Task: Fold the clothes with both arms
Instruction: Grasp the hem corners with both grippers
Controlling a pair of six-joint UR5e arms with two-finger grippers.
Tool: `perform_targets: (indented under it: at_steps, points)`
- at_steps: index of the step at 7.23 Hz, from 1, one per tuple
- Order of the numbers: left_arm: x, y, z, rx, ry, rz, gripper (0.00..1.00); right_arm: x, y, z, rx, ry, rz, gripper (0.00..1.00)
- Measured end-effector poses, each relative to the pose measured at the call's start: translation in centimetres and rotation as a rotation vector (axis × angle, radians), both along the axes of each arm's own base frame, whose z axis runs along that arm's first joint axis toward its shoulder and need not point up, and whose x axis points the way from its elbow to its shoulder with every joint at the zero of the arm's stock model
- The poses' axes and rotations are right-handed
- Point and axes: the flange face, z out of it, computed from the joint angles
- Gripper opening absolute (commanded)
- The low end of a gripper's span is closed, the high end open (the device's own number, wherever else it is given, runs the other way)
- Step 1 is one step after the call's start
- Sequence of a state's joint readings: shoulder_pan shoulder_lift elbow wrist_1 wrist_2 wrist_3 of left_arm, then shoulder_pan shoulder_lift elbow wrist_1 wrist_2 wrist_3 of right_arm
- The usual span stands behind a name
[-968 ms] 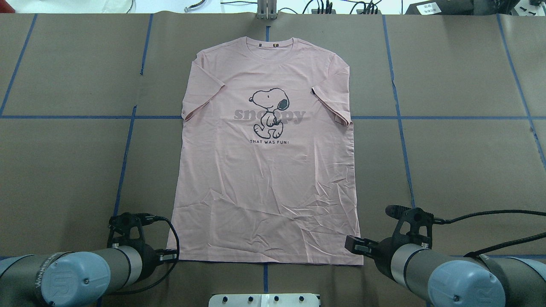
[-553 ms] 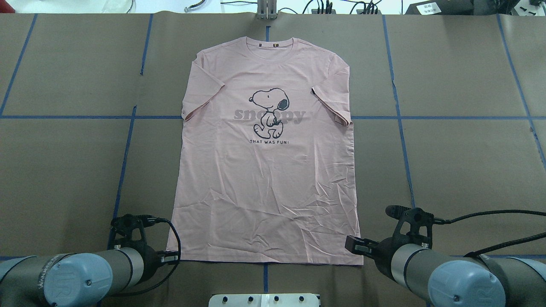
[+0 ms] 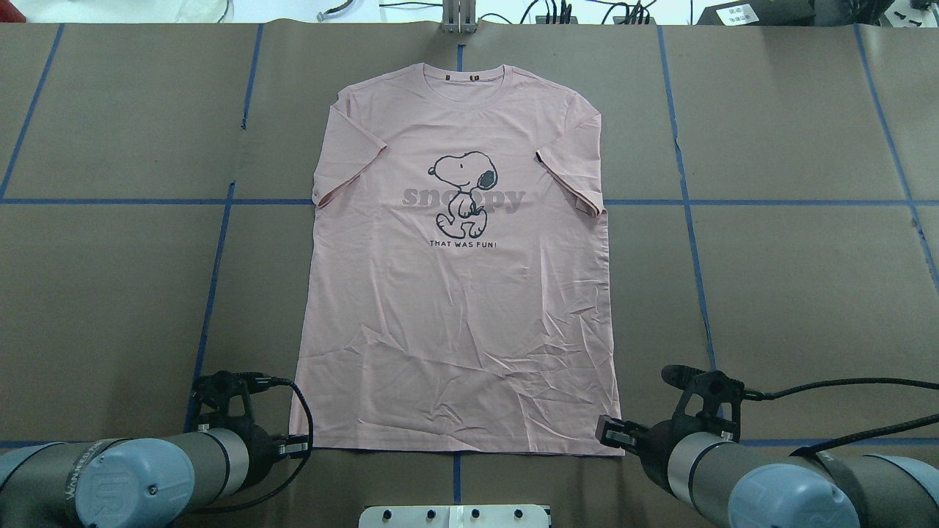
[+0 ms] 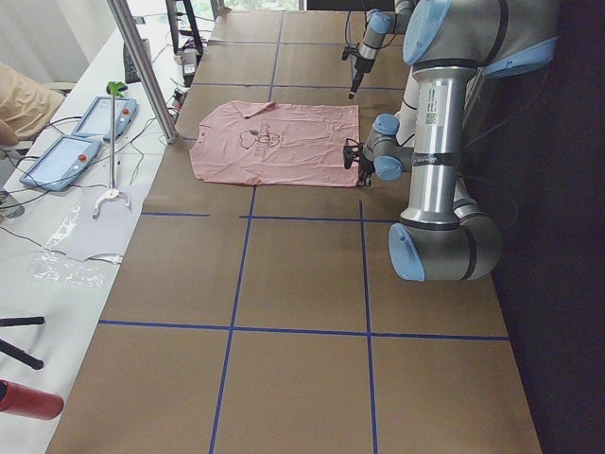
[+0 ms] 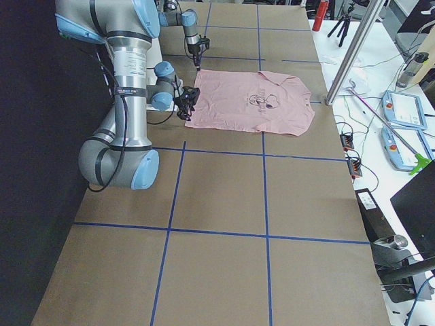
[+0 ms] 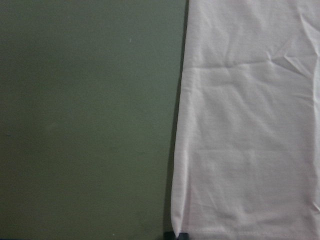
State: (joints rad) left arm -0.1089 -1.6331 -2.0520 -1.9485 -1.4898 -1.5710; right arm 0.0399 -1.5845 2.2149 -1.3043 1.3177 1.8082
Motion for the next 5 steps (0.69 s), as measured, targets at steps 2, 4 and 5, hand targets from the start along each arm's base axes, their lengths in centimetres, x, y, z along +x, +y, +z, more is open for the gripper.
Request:
perform_targets:
  at_steps: [2,4,5]
  points:
    - [0.2,0.0,-0.8,0.001,0.016,0.001,0.00,-1.3,1.7,1.1,-0.020,0.030,0.035,0.48]
    - [0.2,0.0,-1.4,0.002,0.028,0.001,0.00,-2.2,2.3,2.4,-0.018,0.060,0.038,0.48]
    - [0.2,0.0,-1.5,0.002,0.030,0.001,0.00,-2.6,2.5,2.9,-0.017,0.071,0.037,0.49]
